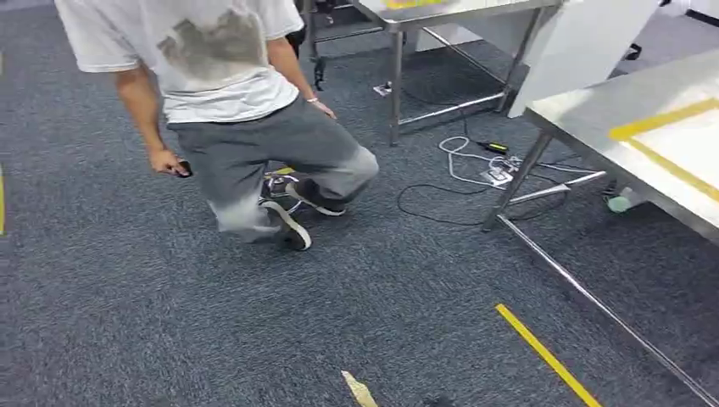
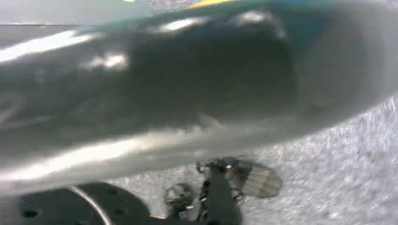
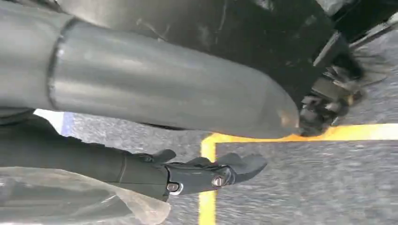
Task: Take the parts from the cabinet and place them on the table.
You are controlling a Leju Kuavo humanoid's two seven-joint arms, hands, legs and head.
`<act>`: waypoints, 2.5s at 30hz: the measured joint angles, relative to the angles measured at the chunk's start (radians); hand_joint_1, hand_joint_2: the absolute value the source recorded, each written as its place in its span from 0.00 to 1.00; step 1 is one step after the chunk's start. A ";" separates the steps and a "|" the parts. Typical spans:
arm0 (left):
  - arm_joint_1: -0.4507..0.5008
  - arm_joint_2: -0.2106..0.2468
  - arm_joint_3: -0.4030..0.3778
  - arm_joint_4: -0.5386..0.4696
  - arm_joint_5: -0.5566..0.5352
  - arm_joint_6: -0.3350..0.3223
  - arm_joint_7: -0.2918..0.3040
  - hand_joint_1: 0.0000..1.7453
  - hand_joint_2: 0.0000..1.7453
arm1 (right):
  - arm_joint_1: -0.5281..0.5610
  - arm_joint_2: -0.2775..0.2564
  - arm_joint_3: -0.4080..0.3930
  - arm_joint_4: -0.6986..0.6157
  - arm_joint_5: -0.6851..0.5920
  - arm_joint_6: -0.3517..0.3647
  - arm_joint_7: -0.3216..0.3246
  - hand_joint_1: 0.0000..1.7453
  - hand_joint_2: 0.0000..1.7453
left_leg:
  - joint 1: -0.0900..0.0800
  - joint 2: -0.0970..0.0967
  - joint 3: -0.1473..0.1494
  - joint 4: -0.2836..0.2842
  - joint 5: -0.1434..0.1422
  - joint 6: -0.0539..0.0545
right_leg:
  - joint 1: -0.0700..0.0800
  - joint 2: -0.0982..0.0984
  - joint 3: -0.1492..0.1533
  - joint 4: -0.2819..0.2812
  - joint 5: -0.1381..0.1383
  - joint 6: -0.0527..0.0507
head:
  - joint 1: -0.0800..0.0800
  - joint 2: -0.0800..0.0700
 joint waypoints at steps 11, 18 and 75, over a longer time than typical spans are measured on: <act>-0.002 -0.001 0.064 0.000 0.051 -0.028 0.003 0.00 0.00 | 0.007 0.000 0.000 0.002 0.022 -0.031 0.018 0.00 0.00 | -0.002 -0.155 -0.007 0.005 -0.001 -0.014 | 0.005 0.127 -0.025 -0.057 0.093 -0.025 | 0.000 0.000; -0.005 0.000 0.132 -0.001 0.126 -0.050 -0.003 0.00 0.00 | 0.014 0.005 -0.002 0.003 0.035 -0.027 0.034 0.00 0.00 | 0.007 -0.035 -0.135 0.277 -0.133 -0.050 | 0.004 0.012 0.000 -0.079 0.091 -0.048 | -0.009 0.000; -0.003 -0.043 0.058 -0.001 -0.076 -0.007 0.054 0.00 0.00 | 0.002 0.017 0.172 0.006 0.323 0.146 0.153 0.00 0.00 | 0.005 -0.165 -0.008 0.006 -0.006 -0.029 | 0.010 0.093 -0.006 -0.082 0.096 -0.042 | 0.025 0.000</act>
